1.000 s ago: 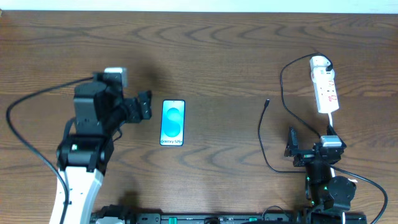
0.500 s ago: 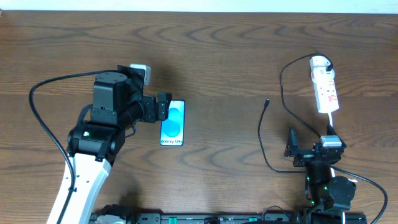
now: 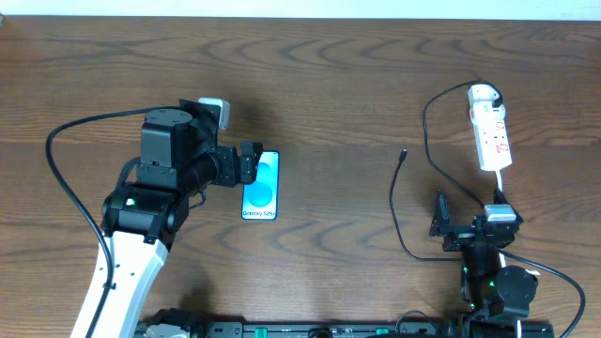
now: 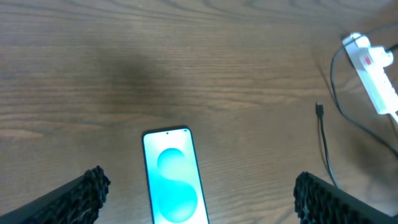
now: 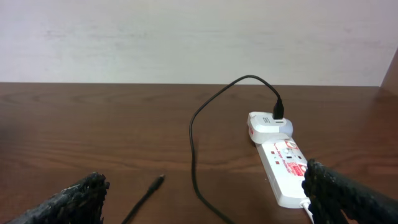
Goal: Plug charger to phone and switch on socket
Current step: 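Move the left gripper forward over the phone, then lower the left gripper and close it on the phone's bottom edge, then lift the phone with the left gripper and tilt it upright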
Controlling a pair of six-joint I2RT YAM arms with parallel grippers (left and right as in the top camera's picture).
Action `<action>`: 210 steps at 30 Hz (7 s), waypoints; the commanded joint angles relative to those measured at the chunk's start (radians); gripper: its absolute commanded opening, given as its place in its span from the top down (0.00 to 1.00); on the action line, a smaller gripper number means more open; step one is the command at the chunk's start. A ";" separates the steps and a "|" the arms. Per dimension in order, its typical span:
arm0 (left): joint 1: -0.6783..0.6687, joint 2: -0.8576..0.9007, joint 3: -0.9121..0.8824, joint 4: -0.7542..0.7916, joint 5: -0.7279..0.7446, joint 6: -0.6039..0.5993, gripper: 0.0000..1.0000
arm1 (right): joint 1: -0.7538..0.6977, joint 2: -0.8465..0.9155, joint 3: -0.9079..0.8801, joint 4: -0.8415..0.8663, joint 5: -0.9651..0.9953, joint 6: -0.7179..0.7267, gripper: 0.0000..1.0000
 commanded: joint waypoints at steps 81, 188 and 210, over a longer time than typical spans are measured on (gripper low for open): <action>-0.154 0.701 0.269 -0.285 -0.170 -0.119 0.02 | -0.004 -0.010 -0.002 -0.003 -0.006 -0.011 0.01; -0.221 0.840 0.128 -0.091 -0.214 -0.169 0.18 | -0.004 -0.006 -0.002 -0.003 -0.006 -0.011 0.01; -0.220 0.692 0.164 -0.114 -0.137 -0.180 0.24 | -0.004 -0.006 -0.002 -0.003 -0.006 -0.011 0.01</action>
